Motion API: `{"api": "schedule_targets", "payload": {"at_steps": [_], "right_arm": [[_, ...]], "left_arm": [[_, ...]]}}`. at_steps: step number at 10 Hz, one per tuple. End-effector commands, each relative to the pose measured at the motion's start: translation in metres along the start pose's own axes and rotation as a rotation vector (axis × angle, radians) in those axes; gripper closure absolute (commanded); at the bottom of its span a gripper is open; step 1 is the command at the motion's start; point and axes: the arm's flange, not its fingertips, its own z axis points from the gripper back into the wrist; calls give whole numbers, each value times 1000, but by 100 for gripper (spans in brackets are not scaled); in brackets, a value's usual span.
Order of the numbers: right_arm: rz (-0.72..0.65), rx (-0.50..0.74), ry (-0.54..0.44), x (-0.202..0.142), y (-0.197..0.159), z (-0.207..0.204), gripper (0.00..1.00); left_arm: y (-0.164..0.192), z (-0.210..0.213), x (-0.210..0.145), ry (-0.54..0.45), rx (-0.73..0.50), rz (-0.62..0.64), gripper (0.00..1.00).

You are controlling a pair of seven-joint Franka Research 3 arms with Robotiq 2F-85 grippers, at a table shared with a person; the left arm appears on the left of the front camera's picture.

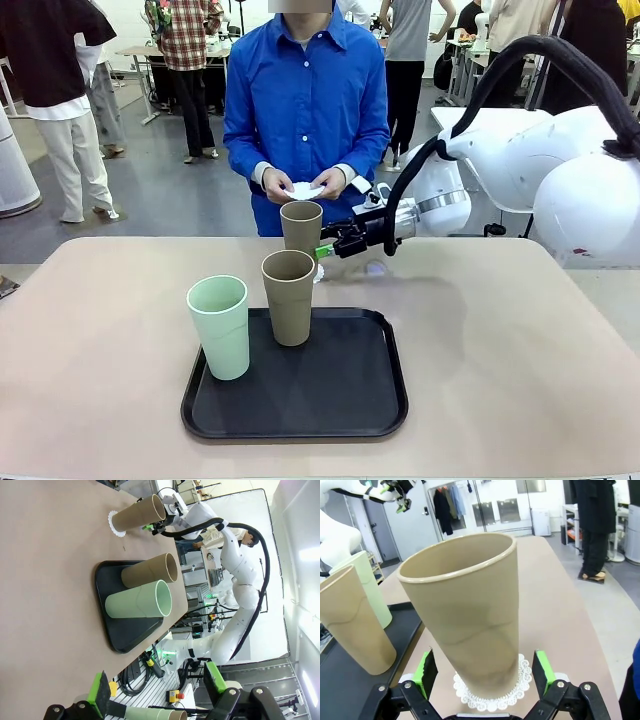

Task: Place coasters on the table and set cups on them.
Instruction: Pick up one Reusable plastic cup and place it on a coaster set by the human.

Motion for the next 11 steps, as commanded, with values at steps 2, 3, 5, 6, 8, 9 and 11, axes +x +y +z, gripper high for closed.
{"api": "schedule_targets", "payload": {"at_steps": [2, 3, 5, 6, 8, 9, 11], "right_arm": [[-111, -113, 150, 23, 40, 36, 0], [-147, -162, 214, 33, 54, 48, 0], [-312, -290, 366, 66, 88, 64, 0], [-383, -366, 457, 88, 107, 63, 0], [-505, -456, 624, 131, 138, 53, 0], [-544, -523, 709, 148, 145, 46, 0], [-609, -610, 866, 174, 155, 28, 0]], "left_arm": [[0, 1, 0, -8, -12, -9, 0], [0, 1, 0, -8, -12, -9, 0], [0, 1, 0, -8, -12, -9, 0], [0, 1, 0, -8, -12, -9, 0], [0, 1, 0, -8, -12, -9, 0], [0, 1, 0, -8, -12, -9, 0], [0, 1, 0, -8, -12, -9, 0]]}}
